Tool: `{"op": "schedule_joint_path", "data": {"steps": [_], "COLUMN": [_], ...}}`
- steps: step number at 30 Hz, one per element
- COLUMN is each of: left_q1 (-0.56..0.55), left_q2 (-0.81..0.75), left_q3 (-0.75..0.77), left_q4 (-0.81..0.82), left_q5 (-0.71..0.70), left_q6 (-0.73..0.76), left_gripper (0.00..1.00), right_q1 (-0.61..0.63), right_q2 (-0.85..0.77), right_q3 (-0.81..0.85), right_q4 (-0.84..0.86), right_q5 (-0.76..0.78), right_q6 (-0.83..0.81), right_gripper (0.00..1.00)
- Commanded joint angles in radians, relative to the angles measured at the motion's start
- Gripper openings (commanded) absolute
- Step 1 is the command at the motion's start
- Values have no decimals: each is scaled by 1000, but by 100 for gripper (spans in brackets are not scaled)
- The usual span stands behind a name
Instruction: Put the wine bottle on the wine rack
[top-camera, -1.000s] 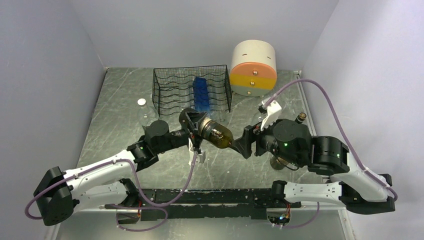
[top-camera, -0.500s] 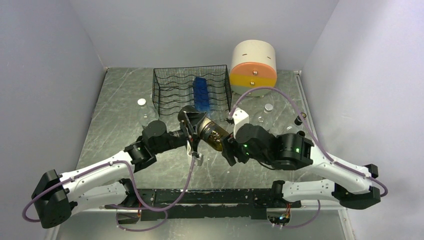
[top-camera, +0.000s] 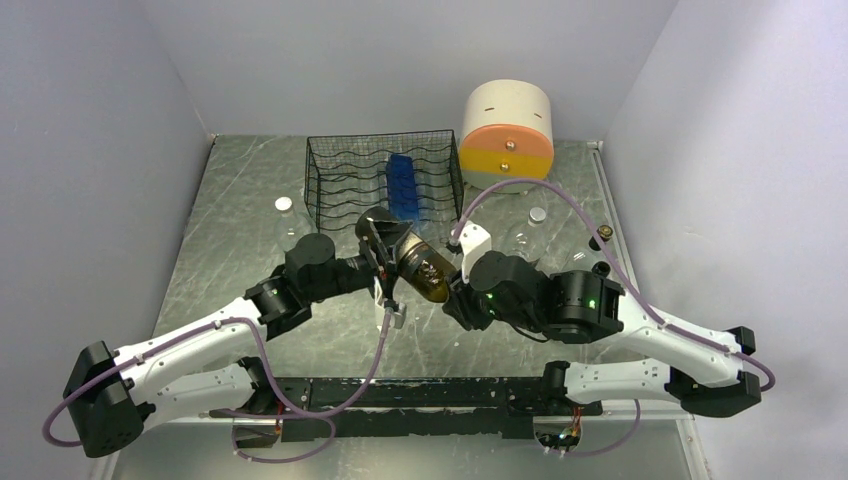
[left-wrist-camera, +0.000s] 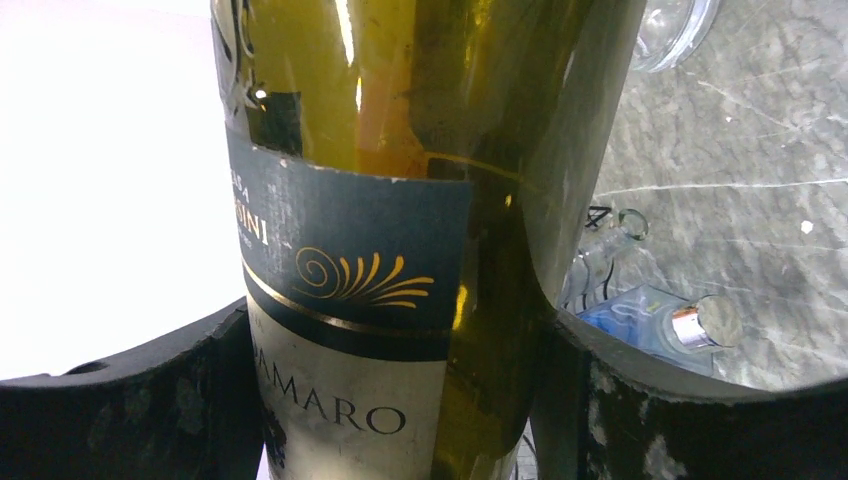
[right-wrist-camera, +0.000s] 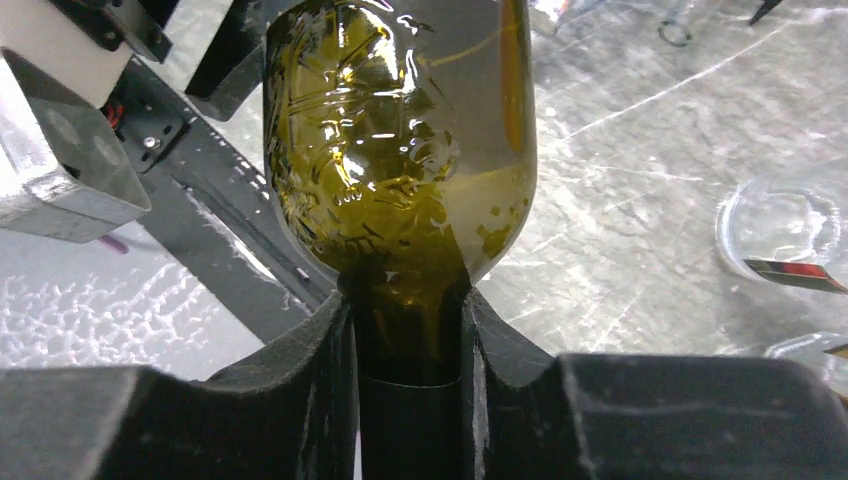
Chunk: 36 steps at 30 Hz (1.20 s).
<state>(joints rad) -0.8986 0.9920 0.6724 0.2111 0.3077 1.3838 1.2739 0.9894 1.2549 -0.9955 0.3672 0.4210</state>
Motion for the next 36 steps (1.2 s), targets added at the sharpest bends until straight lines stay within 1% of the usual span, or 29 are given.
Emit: {"op": "schedule_joint_path", "data": {"steps": [1,2,3,4,7,8,9,10,11,12,13,17,20,22,24,25,27,29,30,31,32,33,34,35,36], "left_q1": [-8,-8,-8,-9,-8,-9,-8,-8,-8,-8,-9,-8,-8,-8,-8,-8,-8,-8,-8,-8,-8,-8,-8,-9,-8], "left_q2": [-63,-66,-68,-68,-62,-57,-53,-51,-49,-47,-48,-72,-92,-103,-116,-124,-143,-158,-164,-168,-171,-172,-175,-176,-175], "left_q3": [87,85,83,78,67,66,67,71,75,78,81,57,67,77,83,81,64,48,50,59,75,99,133,171,215], "left_q4": [162,163,164,167,183,183,183,176,158,150,136,165,145,150,191,231,351,444,436,414,369,271,171,72,-11], "left_q5": [103,103,102,101,104,100,92,87,83,81,87,118,125,112,58,8,-149,-368,-489,-598,-698,-831,-902,-937,-941], "left_q6": [-104,-107,-109,-108,-93,-90,-90,-91,-95,-102,-103,-142,-189,-271,-411,-507,-740,-967,-1093,-1148,-1244,-1371,-1467,-1540,-1571], "left_gripper": [18,20,24,28,41,48,65,99,95,94,94,94,94,94,94,94,94,94,94,94,94,94,94,94,94], "right_q1": [-15,-16,-16,-15,-15,-16,-15,-15,-15,-16,-15,-16,-15,-15,-15,-16,-15,-15,-15,-15,-16,-15,-15,-14,-16], "right_q2": [3,6,12,19,24,20,14,6,-2,-12,-22,-64,-89,-97,-97,-93,-78,-59,-49,-40,-32,-23,-15,-5,4], "right_q3": [-27,-25,-22,-18,-8,-6,-4,-1,0,2,5,9,-6,-18,-36,-45,-61,-74,-80,-88,-97,-107,-119,-134,-146], "right_q4": [49,51,49,44,49,63,74,88,101,112,124,145,164,174,197,210,233,262,279,302,325,351,376,399,423], "right_q5": [81,83,96,112,159,173,185,195,205,219,237,347,419,445,450,447,440,430,419,402,381,358,332,309,283], "right_q6": [16,16,20,26,30,27,28,28,26,29,32,69,83,95,94,93,89,81,73,61,48,37,28,20,17], "right_gripper": [21,15,6,0,0,0,0,0,0,0,0,0,0,0,0,0,0,0,0,0,0,0,0,0,0]}}
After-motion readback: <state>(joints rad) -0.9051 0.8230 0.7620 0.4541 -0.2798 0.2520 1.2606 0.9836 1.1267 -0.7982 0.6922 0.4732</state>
